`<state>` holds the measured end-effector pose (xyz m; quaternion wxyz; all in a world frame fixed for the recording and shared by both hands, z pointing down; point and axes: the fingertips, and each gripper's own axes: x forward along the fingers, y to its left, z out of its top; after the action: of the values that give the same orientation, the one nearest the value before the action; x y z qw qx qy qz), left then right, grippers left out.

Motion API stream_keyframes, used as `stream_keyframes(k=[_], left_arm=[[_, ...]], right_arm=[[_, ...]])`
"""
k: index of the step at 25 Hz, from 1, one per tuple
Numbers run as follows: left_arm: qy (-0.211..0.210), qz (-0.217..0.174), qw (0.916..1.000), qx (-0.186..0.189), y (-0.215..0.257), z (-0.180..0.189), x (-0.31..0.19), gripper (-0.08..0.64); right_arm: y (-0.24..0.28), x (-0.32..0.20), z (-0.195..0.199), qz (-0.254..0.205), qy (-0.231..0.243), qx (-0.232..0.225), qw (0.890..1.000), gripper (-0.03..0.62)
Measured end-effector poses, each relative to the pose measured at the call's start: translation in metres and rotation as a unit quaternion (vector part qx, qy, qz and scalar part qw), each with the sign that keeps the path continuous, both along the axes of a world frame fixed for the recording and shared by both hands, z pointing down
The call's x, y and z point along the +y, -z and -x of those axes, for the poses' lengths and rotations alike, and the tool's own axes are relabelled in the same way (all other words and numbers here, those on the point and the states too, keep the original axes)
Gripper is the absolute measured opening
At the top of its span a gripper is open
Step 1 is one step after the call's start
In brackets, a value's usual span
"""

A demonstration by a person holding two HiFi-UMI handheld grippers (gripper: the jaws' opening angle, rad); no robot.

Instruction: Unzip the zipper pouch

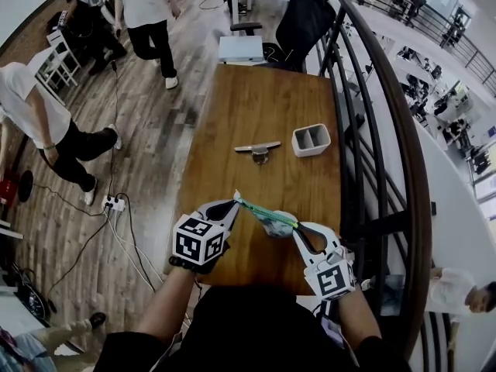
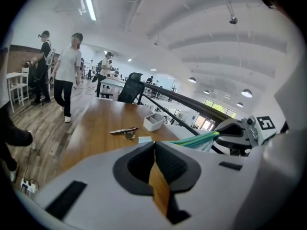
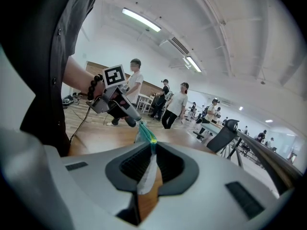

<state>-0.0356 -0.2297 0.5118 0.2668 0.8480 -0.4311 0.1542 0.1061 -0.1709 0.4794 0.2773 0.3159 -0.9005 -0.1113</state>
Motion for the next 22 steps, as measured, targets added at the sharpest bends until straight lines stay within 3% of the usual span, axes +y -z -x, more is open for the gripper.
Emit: stream_keyframes(k=[10,16,22], left_arm=[[0.014,-0.003,0.9999,0.002,0.001,0.006,-0.01,0.017],[0.024,-0.029,0.9993,-0.003,0.01,0.013,-0.015,0.018],[0.035,-0.044,0.9983,0.016,0.02,0.02,-0.012,0.02]], right_arm=[[0.002,-0.012,0.003,-0.005,-0.006,-0.004,1.0,0.035],[0.003,-0.026,0.007,-0.005,-0.017,-0.015,1.0,0.035],[-0.003,-0.039,0.021,-0.004,-0.019,-0.017,1.0,0.041]])
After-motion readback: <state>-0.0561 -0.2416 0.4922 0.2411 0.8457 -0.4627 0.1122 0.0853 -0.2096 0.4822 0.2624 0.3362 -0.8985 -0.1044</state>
